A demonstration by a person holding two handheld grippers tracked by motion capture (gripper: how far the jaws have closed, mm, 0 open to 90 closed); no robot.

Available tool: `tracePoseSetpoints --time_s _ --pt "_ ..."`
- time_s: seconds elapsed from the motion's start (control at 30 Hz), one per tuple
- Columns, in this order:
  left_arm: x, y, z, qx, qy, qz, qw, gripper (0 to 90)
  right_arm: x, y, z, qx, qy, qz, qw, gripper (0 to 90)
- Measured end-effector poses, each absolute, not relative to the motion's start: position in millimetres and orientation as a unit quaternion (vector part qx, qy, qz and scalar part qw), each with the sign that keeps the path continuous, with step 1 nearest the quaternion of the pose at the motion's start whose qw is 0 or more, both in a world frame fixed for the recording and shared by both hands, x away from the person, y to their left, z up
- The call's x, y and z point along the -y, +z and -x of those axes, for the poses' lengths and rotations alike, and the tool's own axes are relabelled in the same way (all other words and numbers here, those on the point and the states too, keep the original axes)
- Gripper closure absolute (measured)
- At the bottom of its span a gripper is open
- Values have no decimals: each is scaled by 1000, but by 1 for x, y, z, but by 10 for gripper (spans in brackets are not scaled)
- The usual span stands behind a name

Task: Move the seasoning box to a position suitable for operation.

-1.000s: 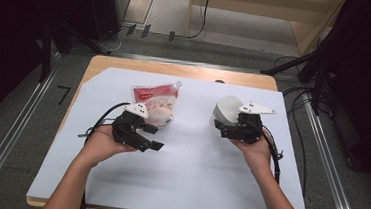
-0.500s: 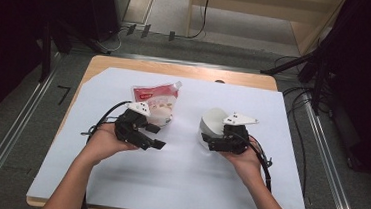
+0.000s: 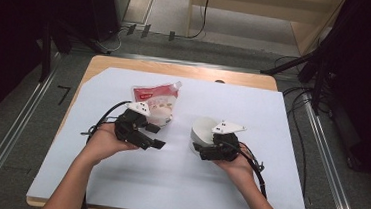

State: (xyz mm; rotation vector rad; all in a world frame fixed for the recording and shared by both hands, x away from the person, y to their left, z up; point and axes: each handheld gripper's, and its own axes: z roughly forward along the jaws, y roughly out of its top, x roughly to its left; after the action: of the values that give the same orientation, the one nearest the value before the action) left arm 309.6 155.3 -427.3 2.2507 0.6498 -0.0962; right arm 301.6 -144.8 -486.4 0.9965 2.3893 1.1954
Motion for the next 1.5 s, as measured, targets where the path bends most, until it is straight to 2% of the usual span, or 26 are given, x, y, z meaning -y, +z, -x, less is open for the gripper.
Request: tracePoseSetpoints --time_s 0.17,0.27,0.5,1.1,1.13,1.17,1.33,1.37,1.5 --pt "-156 -428 -310 -255 -33 -886 385 350 147 -487 -302 -830 417 -345 134 136" --pt "-156 -428 -310 -254 -34 -886 386 350 150 -486 -304 -824 428 -356 108 116" --pt "-157 -428 -310 -258 -34 -884 389 350 150 -477 -300 -833 414 -351 109 54" --pt "-157 -428 -310 -260 -31 -885 385 349 181 -447 -282 -823 423 -368 93 33" --pt "-157 -428 -310 -261 -31 -885 385 349 185 -446 -280 -821 425 -369 94 76" --pt "-157 -429 -311 -260 -32 -885 385 346 193 -444 -274 -819 430 -367 95 165" --pt "-156 -429 -311 -259 -34 -886 384 346 204 -442 -264 -818 427 -369 106 246" --pt "-155 -430 -311 -260 -33 -885 384 346 209 -442 -260 -816 427 -374 106 327" --pt "-155 -429 -311 -261 -30 -887 379 346 216 -440 -255 -813 434 -375 99 473"
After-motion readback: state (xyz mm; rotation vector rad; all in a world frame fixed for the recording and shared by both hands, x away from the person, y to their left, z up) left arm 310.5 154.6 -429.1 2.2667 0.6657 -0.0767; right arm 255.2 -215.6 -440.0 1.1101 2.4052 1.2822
